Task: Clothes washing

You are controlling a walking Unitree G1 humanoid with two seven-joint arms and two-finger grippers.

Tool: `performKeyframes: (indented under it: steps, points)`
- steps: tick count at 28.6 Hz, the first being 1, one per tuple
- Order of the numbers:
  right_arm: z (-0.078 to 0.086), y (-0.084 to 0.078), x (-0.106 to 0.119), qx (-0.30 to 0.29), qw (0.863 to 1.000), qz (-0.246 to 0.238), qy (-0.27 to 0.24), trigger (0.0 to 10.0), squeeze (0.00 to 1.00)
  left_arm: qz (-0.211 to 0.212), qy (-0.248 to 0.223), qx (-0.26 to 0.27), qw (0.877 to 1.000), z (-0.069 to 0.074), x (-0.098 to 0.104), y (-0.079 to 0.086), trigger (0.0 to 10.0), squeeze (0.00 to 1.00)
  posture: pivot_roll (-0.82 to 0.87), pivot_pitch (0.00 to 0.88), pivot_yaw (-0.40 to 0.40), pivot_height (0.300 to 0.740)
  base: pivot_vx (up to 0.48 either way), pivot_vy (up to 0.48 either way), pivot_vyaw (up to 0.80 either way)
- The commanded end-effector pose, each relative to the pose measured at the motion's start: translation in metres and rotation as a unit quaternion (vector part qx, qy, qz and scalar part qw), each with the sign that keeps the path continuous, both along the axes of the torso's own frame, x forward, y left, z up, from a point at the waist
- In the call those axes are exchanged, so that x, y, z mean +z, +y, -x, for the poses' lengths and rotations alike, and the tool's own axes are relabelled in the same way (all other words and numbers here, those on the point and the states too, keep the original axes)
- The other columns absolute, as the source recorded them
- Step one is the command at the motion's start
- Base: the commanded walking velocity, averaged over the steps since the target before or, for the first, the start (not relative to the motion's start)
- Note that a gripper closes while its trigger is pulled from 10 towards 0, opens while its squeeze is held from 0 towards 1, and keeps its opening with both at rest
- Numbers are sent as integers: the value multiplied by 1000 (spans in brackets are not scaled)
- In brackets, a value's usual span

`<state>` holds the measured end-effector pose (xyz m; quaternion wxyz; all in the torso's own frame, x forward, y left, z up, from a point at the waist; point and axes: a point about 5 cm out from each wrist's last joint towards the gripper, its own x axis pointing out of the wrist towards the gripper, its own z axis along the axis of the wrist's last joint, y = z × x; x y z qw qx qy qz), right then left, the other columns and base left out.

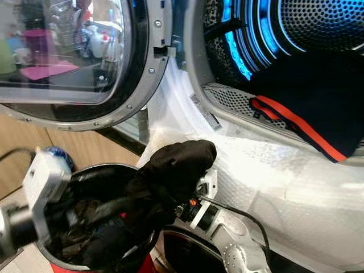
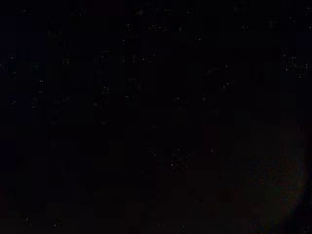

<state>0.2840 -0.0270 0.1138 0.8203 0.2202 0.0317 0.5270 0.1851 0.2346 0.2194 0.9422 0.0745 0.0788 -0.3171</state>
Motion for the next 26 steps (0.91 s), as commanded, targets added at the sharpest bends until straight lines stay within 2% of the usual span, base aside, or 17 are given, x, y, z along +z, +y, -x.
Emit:
performKeyframes:
  steps: [1, 2, 3, 4, 5, 6, 7, 8, 9, 11, 14, 18, 20, 21, 22, 23, 26]
  points:
    - [3, -2, 11, 17, 999, -11, -26, 0, 0, 3, -16, 96, 995, -7, -8, 24, 10000, 1000, 267, 0, -70, 740, 0, 0, 0]
    - [3, -2, 11, 17, 999, -11, -26, 0, 0, 3, -16, 96, 995, -7, -8, 24, 10000, 1000, 267, 0, -70, 740, 0, 0, 0]
    - [5, -3, 13, 30, 999, -14, -32, 0, 0, 7, -5, 182, 983, -14, -25, 43, 10000, 1000, 262, 0, -71, 740, 0, 0, 0]
    - [7, -4, 15, 39, 998, -17, -34, 0, 0, -9, -5, 217, 976, -16, -34, 51, 10000, 1000, 262, 0, -71, 740, 0, 0, 0]
    - [7, -4, 15, 39, 998, -17, -34, 0, 0, -9, -5, 217, 976, -16, -34, 51, 10000, 1000, 262, 0, -71, 740, 0, 0, 0]
    - [12, -6, 20, 64, 997, -24, -40, 0, 0, -24, 4, 269, 963, -19, -49, 62, 10000, 0, 256, 0, -77, 740, 0, 0, 0]
    - [20, -9, 27, 103, 993, -37, -49, 0, 0, -32, 1, 335, 942, -23, -66, 72, 10000, 0, 255, 0, -80, 740, 0, 0, 0]
    - [20, -9, 27, 103, 993, -37, -49, 0, 0, -32, 1, 335, 942, -23, -66, 72, 10000, 0, 255, 0, -80, 740, 0, 0, 0]
    - [29, -13, 36, 139, 987, -50, -57, 0, 0, -23, -18, 388, 921, -27, -77, 77, 10000, 0, 244, 0, -84, 740, 0, 0, 0]
    - [33, -15, 42, 158, 984, -62, -60, 0, 0, -17, -27, 420, 907, -29, -84, 80, 10000, 0, 240, 0, -87, 740, 0, 0, 0]
    - [38, -17, 56, 174, 978, -100, -62, 0, 0, -31, -28, 444, 895, -30, -99, 78, 10000, 0, 232, 0, -92, 740, 0, 0, 0]
    - [43, -21, 76, 191, 968, -145, -70, 0, 0, -38, -29, 446, 894, -33, -115, 69, 10000, 0, 221, 0, -98, 740, 0, 0, 0]
    - [46, -26, 100, 209, 951, -212, -77, 0, 0, -49, -28, 437, 898, -36, -126, 60, 10000, 0, 222, 0, -100, 740, 0, 0, 0]
    - [45, -32, 121, 218, 935, -266, -88, 0, 0, -42, -26, 437, 898, -38, -131, 56, 10000, 0, 221, 0, -99, 740, 0, 0, 0]
    - [45, -32, 121, 218, 935, -266, -88, 0, 0, -42, -26, 437, 898, -38, -131, 56, 10000, 0, 221, 0, -99, 740, 0, 0, 0]
    - [38, -38, 143, 215, 919, -311, -108, 0, 0, -40, -25, 436, 899, -40, -133, 54, 10000, 0, 219, 0, -98, 740, 0, 0, 0]
    - [33, -44, 158, 218, 907, -337, -127, 0, 0, -43, -24, 434, 899, -41, -136, 52, 10000, 0, 213, 0, -96, 740, 0, 0, 0]
